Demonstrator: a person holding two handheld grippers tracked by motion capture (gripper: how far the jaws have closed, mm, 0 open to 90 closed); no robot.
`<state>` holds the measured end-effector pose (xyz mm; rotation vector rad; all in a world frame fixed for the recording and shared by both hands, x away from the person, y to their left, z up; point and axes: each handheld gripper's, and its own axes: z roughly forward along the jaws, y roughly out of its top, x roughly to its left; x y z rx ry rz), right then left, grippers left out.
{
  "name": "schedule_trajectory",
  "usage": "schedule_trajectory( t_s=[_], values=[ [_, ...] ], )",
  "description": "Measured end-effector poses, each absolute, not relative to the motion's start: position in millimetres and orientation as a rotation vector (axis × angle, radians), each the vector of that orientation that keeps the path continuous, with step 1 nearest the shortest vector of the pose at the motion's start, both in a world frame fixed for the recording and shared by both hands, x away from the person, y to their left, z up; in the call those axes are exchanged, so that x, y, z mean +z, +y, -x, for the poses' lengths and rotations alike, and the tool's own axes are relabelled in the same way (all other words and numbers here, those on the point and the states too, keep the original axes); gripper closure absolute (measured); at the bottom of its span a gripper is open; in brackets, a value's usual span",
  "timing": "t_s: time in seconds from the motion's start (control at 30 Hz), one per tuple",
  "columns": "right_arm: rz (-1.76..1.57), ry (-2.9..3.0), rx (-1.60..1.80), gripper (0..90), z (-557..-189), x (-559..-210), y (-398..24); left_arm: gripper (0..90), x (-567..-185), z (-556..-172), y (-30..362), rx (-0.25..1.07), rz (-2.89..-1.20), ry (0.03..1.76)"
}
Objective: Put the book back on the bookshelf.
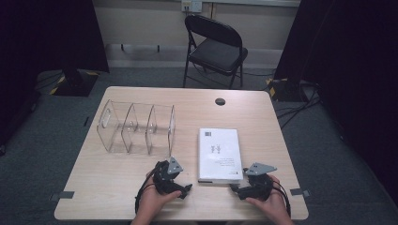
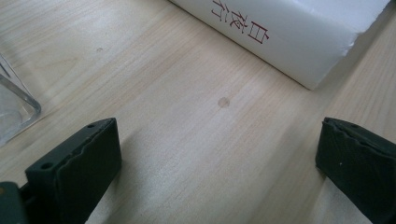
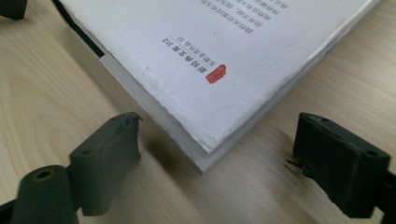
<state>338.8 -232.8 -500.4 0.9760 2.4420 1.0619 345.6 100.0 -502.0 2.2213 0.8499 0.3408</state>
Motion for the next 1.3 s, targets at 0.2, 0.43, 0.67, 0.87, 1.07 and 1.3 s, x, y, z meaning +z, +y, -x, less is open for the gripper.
schedule_trajectory(
  t_s=[0.2,0.43,0.67,0.87,1.07,1.3],
  values=[
    [-0.969,2.451,1.066,11.7,-341,-501,-233,0.0,-502,-348,99,0.340,-2.236,0.822],
    [-1.026,2.425,1.044,11.2,-339,-500,-227,0.0,-499,-349,89,0.306,-2.269,0.803],
    [-0.985,2.464,1.028,22.5,-342,-496,-226,7.5,-497,-349,90,0.294,-2.263,0.817],
    [-0.943,2.482,1.058,32.6,-343,-495,-224,29.0,-493,-345,89,0.263,-2.260,0.729],
    [-0.955,2.477,1.059,35.1,-344,-495,-225,32.3,-490,-342,81,0.213,-2.273,0.706],
    [-0.949,2.511,1.035,40.1,-345,-491,-228,36.7,-487,-343,67,0.234,-2.299,0.627]
  ],
)
